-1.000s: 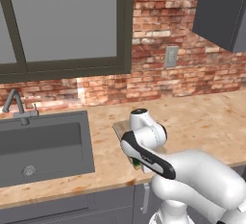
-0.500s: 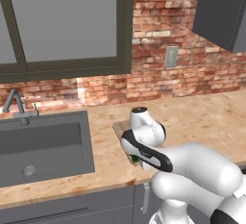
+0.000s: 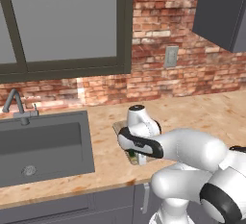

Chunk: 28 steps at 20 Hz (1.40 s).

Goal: Pick up the sponge from the counter and clean the cutting board by briefly scrubbing or pressing down on the cutting board. Once finished, release the sponge.

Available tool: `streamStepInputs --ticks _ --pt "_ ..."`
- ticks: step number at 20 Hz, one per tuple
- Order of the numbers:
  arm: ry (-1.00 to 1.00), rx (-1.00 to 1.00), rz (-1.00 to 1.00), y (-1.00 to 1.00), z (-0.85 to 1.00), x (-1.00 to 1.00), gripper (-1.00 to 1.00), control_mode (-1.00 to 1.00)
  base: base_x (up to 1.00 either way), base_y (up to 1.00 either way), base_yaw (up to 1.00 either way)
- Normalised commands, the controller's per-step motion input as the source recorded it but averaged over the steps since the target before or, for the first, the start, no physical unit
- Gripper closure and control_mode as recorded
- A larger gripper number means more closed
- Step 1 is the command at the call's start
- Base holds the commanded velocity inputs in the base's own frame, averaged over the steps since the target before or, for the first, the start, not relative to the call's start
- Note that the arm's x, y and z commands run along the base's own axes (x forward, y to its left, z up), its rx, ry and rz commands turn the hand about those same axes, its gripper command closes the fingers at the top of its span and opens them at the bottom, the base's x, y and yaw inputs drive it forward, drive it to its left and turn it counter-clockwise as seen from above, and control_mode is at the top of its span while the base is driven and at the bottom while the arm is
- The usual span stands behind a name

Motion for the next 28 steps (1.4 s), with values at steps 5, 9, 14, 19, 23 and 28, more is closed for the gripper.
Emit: streamStepInputs --ticks 5,9,14,19,23,28 --pt "0.01 0.00 0.00 0.13 -0.15 0.50 1.00 -1.00 0.00 0.00 0.00" --pt "0.00 0.00 0.00 0.13 -0.27 0.44 1.00 -1.00 0.00 0.00 0.00" --pt "0.00 0.00 0.00 0.11 -0.34 0.39 1.00 -1.00 0.00 0.00 0.00" --pt "0.00 0.00 0.00 0.08 -0.26 0.41 1.00 -1.00 0.00 0.00 0.00" --pt "-0.07 0.00 0.00 0.05 -0.12 0.38 1.00 -1.00 0.00 0.00 0.00" --pt "-0.16 0.00 0.00 0.02 -0.10 0.34 1.00 -1.00 0.00 0.00 0.00"
